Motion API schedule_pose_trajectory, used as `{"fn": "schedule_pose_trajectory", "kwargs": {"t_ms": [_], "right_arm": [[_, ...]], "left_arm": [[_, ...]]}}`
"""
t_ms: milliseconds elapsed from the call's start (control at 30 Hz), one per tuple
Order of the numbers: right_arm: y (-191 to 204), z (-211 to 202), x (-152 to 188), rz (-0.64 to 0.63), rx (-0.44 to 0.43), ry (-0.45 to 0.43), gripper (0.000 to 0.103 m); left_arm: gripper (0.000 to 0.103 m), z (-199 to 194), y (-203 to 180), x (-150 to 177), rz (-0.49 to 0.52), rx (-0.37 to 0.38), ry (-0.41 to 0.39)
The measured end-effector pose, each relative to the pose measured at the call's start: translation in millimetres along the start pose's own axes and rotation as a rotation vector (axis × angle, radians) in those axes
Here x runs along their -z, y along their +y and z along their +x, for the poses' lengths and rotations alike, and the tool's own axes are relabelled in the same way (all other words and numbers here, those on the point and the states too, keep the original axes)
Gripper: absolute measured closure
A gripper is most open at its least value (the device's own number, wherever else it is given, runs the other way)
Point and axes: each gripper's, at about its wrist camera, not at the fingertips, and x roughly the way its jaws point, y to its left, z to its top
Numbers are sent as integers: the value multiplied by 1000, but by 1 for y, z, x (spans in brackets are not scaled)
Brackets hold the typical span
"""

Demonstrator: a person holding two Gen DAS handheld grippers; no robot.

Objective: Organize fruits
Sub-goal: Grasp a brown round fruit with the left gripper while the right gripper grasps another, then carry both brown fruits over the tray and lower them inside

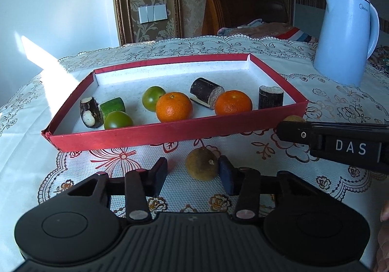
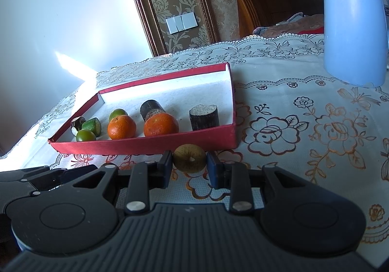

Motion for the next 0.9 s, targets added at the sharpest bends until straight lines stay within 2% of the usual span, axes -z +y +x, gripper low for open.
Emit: {"fn": "schedule_pose_trajectory", "kwargs": {"t_ms": [400, 900], "right_arm": [[-1, 0, 0, 2, -2, -3, 74], [3, -2, 0, -17, 0, -12, 74]], "left_arm": [[76, -4, 0, 3, -7, 37, -12], [76, -11, 8, 5, -48, 20, -35]]}}
